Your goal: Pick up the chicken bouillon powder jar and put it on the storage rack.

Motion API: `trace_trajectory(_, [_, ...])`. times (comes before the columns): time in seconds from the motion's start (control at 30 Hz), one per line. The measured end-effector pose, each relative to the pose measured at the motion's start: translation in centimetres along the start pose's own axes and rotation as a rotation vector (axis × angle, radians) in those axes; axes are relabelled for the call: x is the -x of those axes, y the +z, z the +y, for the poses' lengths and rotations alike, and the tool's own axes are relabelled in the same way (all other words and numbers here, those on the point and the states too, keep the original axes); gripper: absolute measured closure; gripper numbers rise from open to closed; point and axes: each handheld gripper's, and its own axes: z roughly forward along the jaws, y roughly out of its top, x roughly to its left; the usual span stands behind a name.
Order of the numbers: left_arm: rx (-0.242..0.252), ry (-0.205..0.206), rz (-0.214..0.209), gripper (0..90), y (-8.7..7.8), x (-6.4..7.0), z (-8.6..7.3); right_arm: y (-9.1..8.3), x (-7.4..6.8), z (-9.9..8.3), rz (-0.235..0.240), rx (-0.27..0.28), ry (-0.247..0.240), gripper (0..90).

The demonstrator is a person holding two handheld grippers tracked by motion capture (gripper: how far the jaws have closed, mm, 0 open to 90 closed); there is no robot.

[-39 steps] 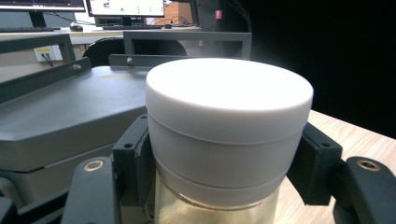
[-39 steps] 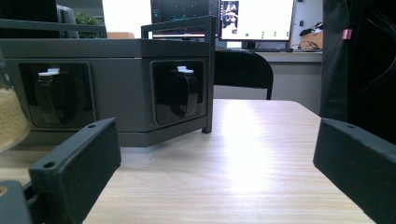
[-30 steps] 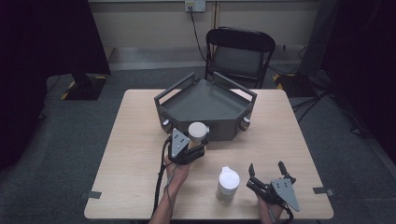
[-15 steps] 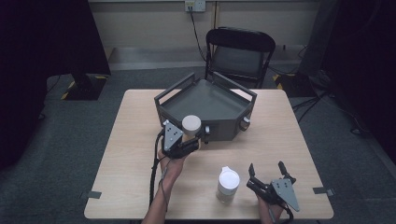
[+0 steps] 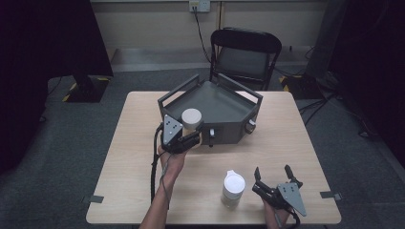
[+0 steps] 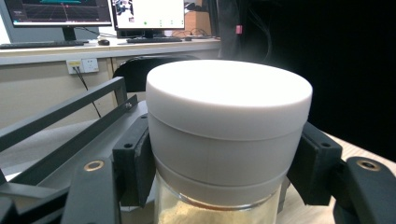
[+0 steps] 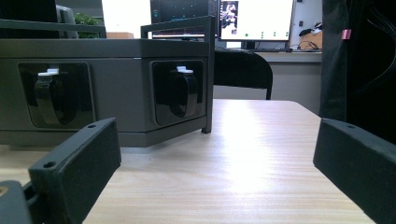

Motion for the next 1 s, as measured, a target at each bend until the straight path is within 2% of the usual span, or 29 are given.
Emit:
trace_trajectory(0.5, [-0.004, 0.026, -0.001, 34.3, 1.0, 0.0, 2.8, 0.0, 0.0, 0.0, 0.001, -0.001, 0.000, 0.0])
trace_trajectory(0.63, [0.003, 0.005, 0.005, 34.3, 1.4, -0.2, 3.4, 0.0, 0.0, 0.0, 0.001, 0.000, 0.000, 0.0])
trace_trajectory(0.73, [-0.002, 0.008, 0.007, 34.3, 1.8, -0.4, 3.8, 0.0, 0.0, 0.0, 0.002, 0.001, 0.000, 0.0])
trace_trajectory(0.83, [-0.029, 0.009, 0.035, 34.3, 2.4, -0.1, 4.7, 0.0, 0.0, 0.0, 0.002, 0.002, 0.000, 0.0])
trace_trajectory(1.0, [-0.035, 0.025, 0.035, 34.4, 3.4, -0.4, 5.9, 0.0, 0.0, -0.1, 0.002, 0.003, 0.000, 0.0])
